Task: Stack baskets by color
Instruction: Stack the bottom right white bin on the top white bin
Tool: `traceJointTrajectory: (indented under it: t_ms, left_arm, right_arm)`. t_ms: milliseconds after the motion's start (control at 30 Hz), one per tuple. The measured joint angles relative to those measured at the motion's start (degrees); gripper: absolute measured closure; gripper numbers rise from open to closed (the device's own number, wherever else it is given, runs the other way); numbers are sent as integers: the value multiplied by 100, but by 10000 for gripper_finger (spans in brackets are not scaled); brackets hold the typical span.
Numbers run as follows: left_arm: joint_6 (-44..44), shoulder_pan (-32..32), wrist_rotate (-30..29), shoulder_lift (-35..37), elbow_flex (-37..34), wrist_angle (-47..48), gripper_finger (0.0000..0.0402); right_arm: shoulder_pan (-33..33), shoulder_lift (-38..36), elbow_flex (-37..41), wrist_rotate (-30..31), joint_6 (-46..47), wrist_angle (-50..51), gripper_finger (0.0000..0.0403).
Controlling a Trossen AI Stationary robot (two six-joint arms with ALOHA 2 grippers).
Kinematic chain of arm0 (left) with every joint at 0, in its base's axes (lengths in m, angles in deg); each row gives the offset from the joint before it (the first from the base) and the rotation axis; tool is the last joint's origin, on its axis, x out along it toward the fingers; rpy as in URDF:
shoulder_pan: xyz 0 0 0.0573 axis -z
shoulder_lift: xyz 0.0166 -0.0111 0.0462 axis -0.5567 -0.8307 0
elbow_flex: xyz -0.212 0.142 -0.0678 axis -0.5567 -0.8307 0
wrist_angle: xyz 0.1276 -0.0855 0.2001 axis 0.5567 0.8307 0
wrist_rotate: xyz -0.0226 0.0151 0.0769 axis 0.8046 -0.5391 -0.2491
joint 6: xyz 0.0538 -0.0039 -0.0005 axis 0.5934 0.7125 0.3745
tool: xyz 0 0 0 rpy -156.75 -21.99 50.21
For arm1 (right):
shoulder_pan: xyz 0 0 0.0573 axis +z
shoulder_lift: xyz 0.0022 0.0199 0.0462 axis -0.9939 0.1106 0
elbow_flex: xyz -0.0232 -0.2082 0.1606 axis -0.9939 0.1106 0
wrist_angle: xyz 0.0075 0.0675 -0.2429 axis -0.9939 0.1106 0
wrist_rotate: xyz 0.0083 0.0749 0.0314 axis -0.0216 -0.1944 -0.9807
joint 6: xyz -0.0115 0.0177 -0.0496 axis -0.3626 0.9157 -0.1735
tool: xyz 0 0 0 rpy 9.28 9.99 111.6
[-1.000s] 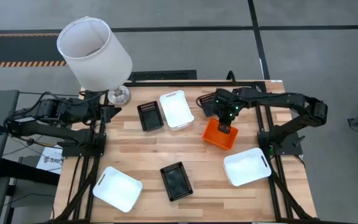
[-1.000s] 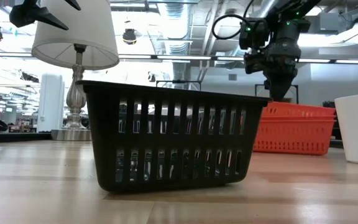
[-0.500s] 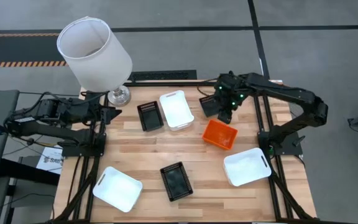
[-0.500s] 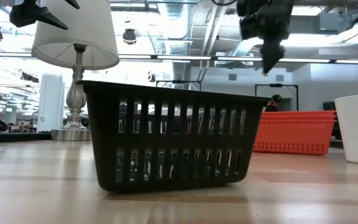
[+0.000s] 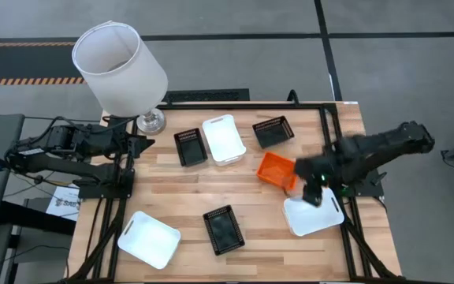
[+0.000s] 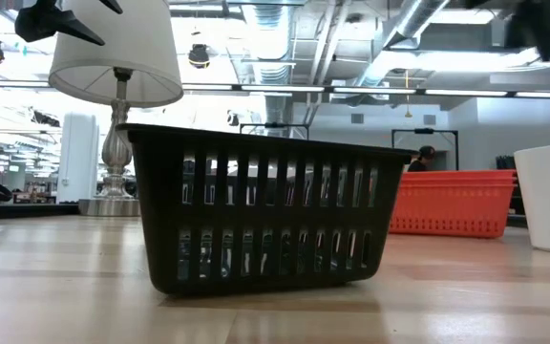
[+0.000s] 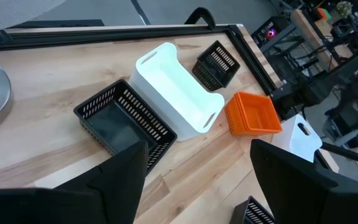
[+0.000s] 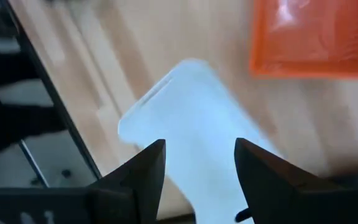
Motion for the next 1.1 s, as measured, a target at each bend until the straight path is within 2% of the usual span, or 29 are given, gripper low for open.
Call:
traceJointTrajectory:
  t_ms: [133, 267, 700, 1100]
  left_arm:
    - [0, 0, -7, 0, 0, 0, 130]
    - [0, 0, -22, 0, 0, 0, 130]
    - [-3, 0, -25, 0, 0, 45, 130]
    - [-2, 0, -20, 0, 0, 79, 130]
  right_arm:
    - [1119, 112, 530, 33, 291, -592, 194]
    - [1713, 447, 807, 34, 310, -767, 196]
    - [2509, 1485, 1026, -150, 324, -1502, 194]
    - [2665, 2556, 1024, -469, 305, -2193, 199]
